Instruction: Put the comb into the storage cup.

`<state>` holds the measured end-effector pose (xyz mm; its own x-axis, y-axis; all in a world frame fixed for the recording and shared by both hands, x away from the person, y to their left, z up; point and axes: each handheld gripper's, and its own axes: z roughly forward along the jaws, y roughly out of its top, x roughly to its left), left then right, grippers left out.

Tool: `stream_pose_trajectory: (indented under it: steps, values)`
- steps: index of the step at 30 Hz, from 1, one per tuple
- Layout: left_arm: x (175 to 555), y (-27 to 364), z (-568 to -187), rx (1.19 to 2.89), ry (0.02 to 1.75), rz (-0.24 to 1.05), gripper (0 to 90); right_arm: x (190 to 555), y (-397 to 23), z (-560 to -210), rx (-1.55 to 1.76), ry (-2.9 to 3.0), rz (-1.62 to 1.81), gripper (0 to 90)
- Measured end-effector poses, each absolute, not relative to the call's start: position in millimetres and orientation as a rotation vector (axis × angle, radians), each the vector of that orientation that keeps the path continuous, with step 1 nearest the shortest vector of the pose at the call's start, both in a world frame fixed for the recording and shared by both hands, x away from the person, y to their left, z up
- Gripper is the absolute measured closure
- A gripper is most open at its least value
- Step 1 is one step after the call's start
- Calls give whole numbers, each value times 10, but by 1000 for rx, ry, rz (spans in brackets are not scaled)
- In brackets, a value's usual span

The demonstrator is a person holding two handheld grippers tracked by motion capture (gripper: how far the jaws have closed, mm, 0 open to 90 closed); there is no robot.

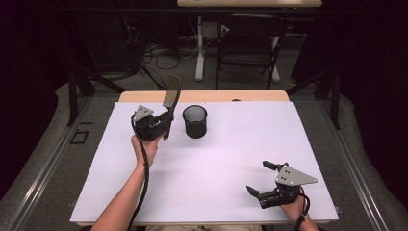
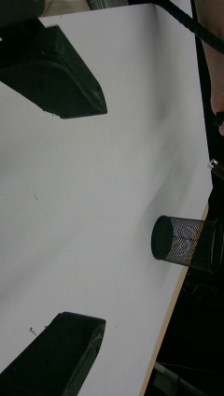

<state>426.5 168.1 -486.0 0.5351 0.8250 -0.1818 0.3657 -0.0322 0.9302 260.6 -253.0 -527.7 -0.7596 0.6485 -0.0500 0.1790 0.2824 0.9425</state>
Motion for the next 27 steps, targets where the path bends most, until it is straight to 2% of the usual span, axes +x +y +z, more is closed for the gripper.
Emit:
stream_pose_trajectory:
  steps: [27]
  values:
    - [4362, 1609, -4756, 1642, 997, 506, 724, 2620, -2534, -5284, 756, 2129, 1477, 0]
